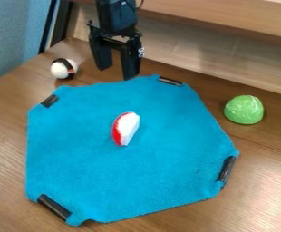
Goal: Fold the cloth from bottom right to top left
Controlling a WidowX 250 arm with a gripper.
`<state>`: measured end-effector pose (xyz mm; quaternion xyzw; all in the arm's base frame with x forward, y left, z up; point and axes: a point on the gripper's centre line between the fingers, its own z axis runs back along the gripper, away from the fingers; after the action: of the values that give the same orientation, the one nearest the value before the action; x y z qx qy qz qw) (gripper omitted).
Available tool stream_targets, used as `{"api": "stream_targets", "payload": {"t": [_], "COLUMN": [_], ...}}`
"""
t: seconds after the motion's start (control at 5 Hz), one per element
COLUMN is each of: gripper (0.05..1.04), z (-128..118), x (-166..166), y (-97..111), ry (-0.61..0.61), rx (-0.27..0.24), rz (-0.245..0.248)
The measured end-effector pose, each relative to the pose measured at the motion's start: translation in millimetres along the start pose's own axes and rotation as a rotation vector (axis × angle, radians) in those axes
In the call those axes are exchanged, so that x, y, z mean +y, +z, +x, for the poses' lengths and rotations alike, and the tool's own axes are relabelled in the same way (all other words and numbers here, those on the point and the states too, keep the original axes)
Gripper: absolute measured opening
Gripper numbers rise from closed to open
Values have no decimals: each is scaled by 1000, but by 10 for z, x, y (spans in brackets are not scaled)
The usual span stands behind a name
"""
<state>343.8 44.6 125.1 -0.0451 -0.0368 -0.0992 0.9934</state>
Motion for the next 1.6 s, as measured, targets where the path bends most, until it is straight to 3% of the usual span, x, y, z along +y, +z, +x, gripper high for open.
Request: {"api": "stream_targets", "payload": {"t": [0.2,0.4,0.6,0.8,1.0,1.2,1.6], "gripper": [1000,1000,1000,1000,1000,1000,1000], "z": [-27,-20,27,121,223,359,465], "x": [-10,-156,-416,-607,-840,-1138,-1470], "y": [-134,-248,-390,-361,-356,-500,-690], "ry": [1,-31,-31,-1,2,1,-1], "rx": [35,12,37,-4,-29,-14,2], "rz": [-23,-107,-7,80,115,112,46]}}
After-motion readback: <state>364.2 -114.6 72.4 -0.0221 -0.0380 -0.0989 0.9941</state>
